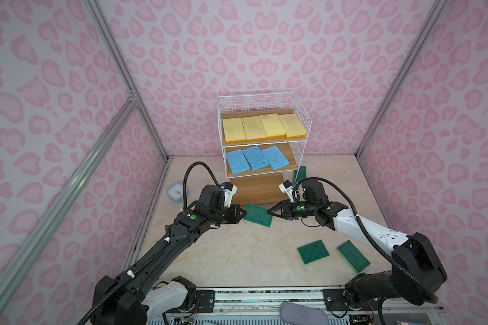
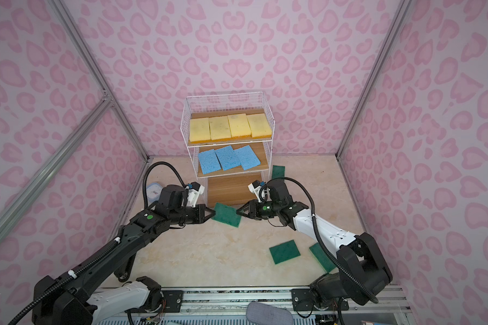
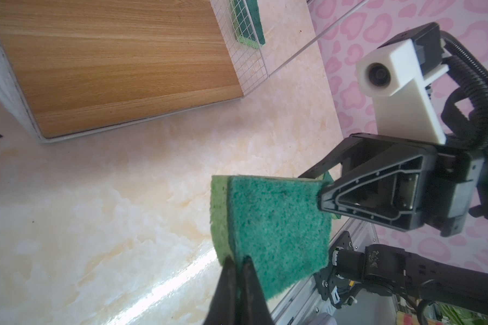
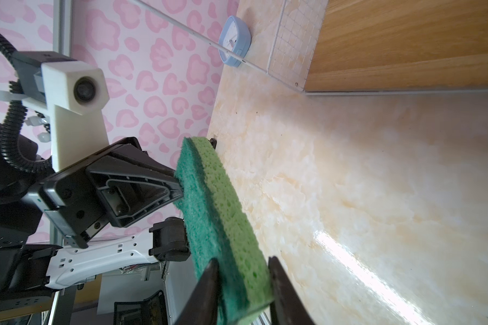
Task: Arrange cleaning sponges on a shelf
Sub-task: Place the cleaning sponge at the shelf.
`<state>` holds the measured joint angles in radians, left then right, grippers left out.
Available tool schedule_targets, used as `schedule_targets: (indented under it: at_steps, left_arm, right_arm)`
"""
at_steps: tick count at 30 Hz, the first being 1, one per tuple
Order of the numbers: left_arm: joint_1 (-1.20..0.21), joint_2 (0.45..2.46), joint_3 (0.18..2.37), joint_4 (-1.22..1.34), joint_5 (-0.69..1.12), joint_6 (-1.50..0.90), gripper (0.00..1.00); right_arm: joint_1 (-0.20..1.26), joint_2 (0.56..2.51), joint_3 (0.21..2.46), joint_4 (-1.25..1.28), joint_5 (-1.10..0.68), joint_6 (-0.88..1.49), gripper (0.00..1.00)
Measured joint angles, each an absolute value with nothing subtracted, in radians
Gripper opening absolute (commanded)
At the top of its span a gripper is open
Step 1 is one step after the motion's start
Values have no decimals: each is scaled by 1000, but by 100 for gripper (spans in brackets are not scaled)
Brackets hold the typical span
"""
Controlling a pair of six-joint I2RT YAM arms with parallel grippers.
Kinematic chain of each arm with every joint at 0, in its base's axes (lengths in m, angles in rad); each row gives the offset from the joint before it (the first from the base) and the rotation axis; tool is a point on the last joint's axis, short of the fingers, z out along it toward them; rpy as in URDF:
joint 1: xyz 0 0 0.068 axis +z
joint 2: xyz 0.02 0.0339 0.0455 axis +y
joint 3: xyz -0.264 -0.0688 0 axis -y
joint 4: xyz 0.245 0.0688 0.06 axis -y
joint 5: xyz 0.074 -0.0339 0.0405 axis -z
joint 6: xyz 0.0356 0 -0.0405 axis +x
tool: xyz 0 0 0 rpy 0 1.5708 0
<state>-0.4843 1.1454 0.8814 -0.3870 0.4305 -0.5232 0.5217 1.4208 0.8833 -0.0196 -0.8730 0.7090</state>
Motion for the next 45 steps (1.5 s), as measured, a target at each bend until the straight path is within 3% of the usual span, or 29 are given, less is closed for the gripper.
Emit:
schedule_targets:
  at_steps: [3,4,9,10,11,23,34,45]
  left_arm:
    - [-483,1156,881,-387,430,-523,5]
    - [-484,1158,881,-388,430,-523,11]
    - [-484,1134,881,-391,416,-520,72]
    - [-484,1116,880,-395,406,-519,93]
    - [-484,1096,878,-398,390,-519,98]
    - [-472,881,788,-534,139,-512,98]
    - [-464,705,730,-629,-23,-539,97]
    - [-460,655,749,-698,-27,-567,97]
  right_arm:
    - [528,1421,868,12,-871,725,13]
    - [531,1420,857,33,-865,738,10]
    - [546,1405,762,162,-822,836,0]
    - [550,1403,742,190,-806,858,0]
    - [554,1401,724,214,-786,881,0]
    - [676,1375,615,443,-376,1123,0]
    - [776,1654,788,601,-62,1288,0]
    - [794,1937,1005,629,83,1380,3]
